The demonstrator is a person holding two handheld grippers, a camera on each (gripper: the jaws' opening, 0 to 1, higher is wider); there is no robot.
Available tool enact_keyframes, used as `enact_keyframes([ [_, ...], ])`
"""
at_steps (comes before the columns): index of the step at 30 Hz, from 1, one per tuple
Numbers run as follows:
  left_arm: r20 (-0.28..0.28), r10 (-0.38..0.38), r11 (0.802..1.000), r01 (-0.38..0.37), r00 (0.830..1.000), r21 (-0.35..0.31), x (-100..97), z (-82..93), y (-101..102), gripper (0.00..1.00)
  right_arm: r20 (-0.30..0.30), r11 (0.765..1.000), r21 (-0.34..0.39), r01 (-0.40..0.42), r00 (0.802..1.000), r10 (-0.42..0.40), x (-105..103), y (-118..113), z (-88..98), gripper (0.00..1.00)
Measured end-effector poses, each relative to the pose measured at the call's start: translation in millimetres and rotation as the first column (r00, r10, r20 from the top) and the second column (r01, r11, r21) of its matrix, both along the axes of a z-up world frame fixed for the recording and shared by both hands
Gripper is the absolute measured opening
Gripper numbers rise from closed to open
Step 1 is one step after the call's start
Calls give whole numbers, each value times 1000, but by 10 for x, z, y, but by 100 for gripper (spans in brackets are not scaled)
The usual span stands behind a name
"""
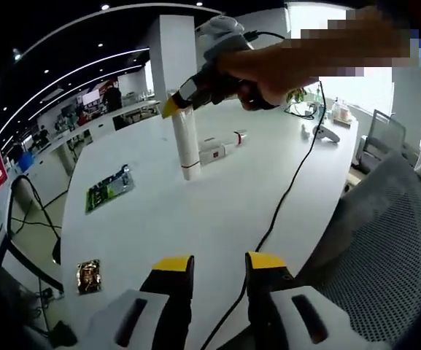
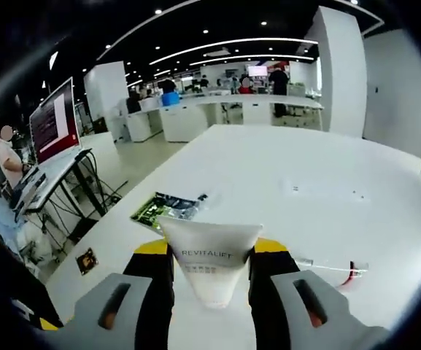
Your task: Arrange the skincare products in the storage area until every visible bottle or jar stands upright without overlapping.
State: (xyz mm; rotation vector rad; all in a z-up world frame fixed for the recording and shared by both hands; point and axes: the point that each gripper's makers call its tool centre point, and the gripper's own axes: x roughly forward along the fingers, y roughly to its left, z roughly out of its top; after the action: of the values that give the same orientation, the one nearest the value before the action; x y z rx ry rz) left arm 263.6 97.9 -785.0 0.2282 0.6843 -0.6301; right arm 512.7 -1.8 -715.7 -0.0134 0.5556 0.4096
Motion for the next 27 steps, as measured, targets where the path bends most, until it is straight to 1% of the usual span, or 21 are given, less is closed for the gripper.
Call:
enact_keyframes([
  [5,6,4,1000,-4,1000,-5,6,10,2,29,1,998,15,66,998,-66,93,-68,-20,37],
  [9,17,3,1000,-3,1000,-7,13,25,1,29,12,997,-27,69,998,-68,133,-71,-64,37],
  [11,17,7,1000,-7,1000,-4,16,23,11,28,14,996,-33,88,996,-88,136,-96,-91,38],
  [12,18,7,1000,-7,1000,-3,17,23,12,28,24,995,-33,96,995,-95,135,-105,-74,38],
  [13,19,6,1000,-6,1000,-1,15,22,13,28,37,994,-51,96,995,-94,129,-98,-64,38],
  [14,17,2,1000,-2,1000,4,9,16,13,28,53,993,-83,78,996,-74,140,-85,-63,38],
  [15,20,-1,1000,0,1000,9,7,14,12,28,78,990,-130,62,996,-52,144,-76,-52,38],
  [17,22,-3,1000,3,1000,14,7,14,14,27,78,990,-111,82,994,-73,132,-65,-56,38],
  [19,24,-1,1000,1,1000,12,10,20,15,27,78,988,-106,113,991,-105,143,-106,-55,39],
  [24,24,-11,1000,11,1000,16,0,19,6,27,60,985,-119,127,991,-120,137,-122,-61,40],
  [27,30,-12,1000,12,999,13,6,32,4,27,59,985,-121,125,991,-118,146,-132,-63,40],
])
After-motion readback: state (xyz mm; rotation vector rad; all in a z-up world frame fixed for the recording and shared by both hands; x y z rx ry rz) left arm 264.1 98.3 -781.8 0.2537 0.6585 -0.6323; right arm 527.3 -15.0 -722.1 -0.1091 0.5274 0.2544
